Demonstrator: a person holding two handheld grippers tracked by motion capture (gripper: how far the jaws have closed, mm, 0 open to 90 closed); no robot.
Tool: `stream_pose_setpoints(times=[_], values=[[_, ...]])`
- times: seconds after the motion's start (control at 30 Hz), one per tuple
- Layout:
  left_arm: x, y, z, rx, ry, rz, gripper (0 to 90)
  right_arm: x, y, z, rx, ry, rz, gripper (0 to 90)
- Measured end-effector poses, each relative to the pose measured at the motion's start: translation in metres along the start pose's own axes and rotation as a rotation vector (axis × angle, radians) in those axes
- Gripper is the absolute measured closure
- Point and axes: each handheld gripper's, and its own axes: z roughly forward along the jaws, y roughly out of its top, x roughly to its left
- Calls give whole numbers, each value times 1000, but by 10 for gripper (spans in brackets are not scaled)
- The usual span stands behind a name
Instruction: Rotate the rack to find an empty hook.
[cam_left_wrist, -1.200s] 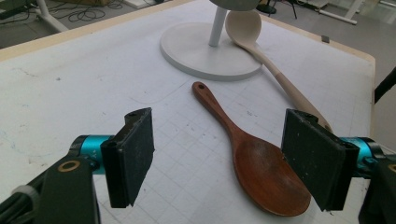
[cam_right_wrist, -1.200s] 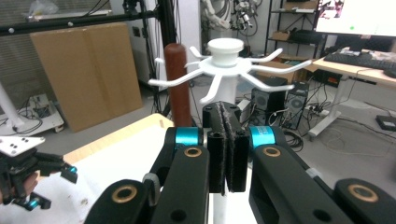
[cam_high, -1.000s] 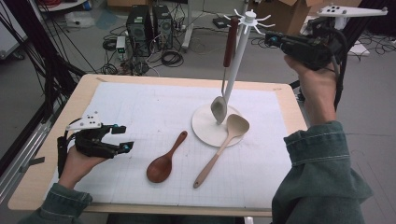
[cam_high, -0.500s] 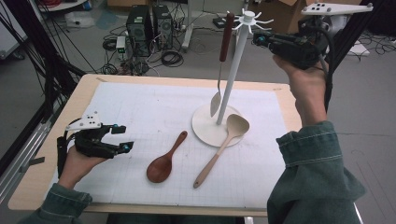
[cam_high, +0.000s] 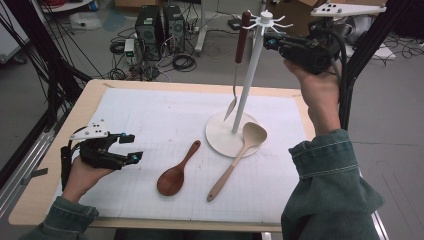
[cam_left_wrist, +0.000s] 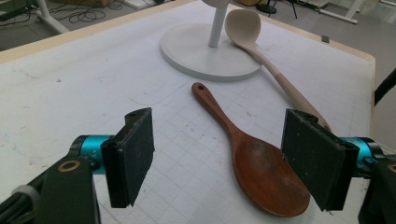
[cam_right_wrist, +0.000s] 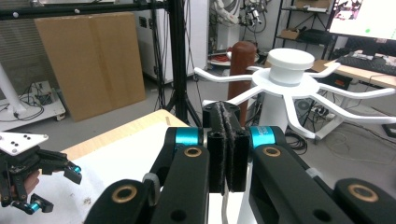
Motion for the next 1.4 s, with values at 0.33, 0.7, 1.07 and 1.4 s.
stream_pose_setpoints(times=[0.33, 0.7, 1.07, 1.4], values=[[1, -1, -1, 1, 5, -5, 261, 4, -19, -7, -24, 34, 5, 770], [4, -2, -2, 1, 10, -3, 258, 5, -58, -13, -2, 46, 17, 573], [5, -3, 0, 8, 9, -7, 256, 2, -101, -10, 37, 52, 58, 435], [7, -3, -1, 6, 16, -10, 251, 4, -134, -4, 97, 45, 79, 345]])
